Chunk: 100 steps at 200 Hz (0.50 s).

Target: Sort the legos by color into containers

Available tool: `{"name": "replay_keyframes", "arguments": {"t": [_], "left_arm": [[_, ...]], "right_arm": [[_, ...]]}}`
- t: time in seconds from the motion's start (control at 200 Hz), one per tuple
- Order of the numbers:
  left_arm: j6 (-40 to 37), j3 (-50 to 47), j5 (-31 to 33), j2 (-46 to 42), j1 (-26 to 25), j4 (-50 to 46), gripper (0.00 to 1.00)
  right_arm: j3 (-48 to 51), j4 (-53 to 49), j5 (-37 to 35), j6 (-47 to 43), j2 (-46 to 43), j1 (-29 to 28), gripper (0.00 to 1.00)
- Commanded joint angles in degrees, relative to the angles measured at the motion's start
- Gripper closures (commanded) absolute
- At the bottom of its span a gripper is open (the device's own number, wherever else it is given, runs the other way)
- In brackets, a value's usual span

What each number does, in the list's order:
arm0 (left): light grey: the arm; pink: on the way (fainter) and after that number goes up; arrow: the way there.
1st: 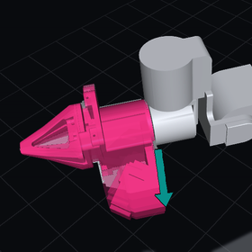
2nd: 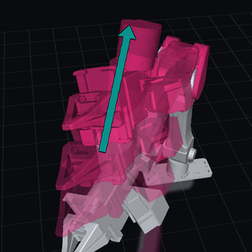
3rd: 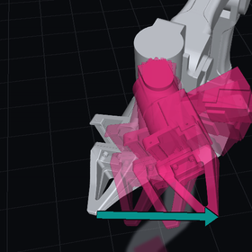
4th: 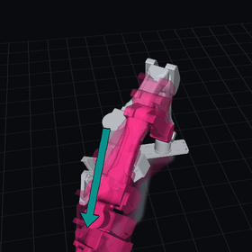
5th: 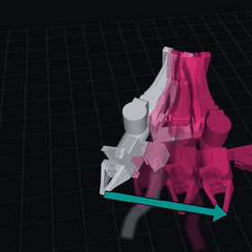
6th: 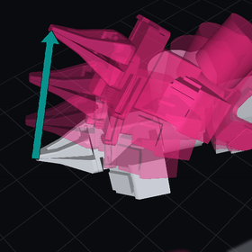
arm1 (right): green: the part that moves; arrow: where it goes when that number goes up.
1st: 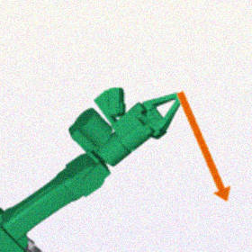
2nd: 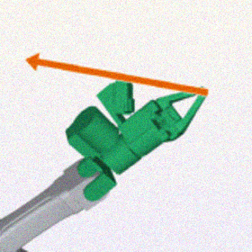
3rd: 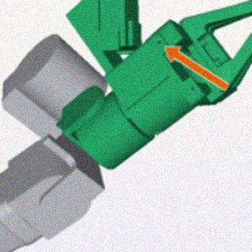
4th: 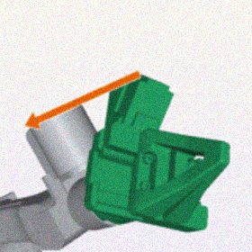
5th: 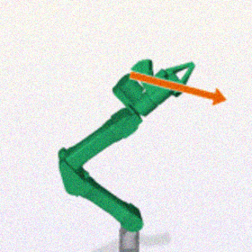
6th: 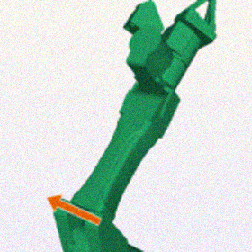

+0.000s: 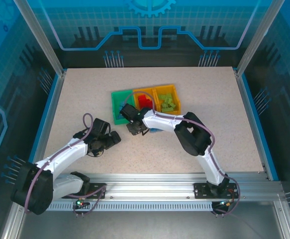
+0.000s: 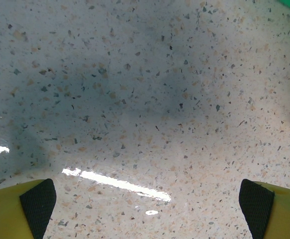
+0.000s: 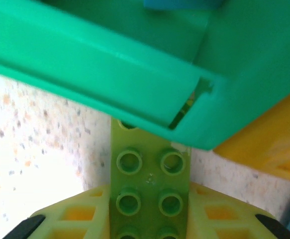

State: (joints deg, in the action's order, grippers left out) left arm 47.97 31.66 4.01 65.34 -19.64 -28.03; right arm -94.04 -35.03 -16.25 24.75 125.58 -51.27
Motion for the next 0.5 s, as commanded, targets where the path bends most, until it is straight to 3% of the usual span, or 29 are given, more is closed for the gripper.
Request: {"name": "replay_keyframes", "arguments": {"t": [0.0,0.335,0.495], "left_arm": [[0.13,-1.25,-0.05,-0.85,0.61,-0.95,0.01],[0.12,-0.85,-0.14,-0.81,0.61,-0.96,0.01],[0.02,-0.81,0.20,-1.47,0.57,-1.58,0.01]], "right_arm": [[3.94,-5.66,1.99,2.51,-3.14,-2.55,0.75],[5.61,-9.84,14.73,4.17,-7.35,-3.20,0.77],[8.47,-10.31,13.19,5.23,-12.86,-3.14,0.78]]}}
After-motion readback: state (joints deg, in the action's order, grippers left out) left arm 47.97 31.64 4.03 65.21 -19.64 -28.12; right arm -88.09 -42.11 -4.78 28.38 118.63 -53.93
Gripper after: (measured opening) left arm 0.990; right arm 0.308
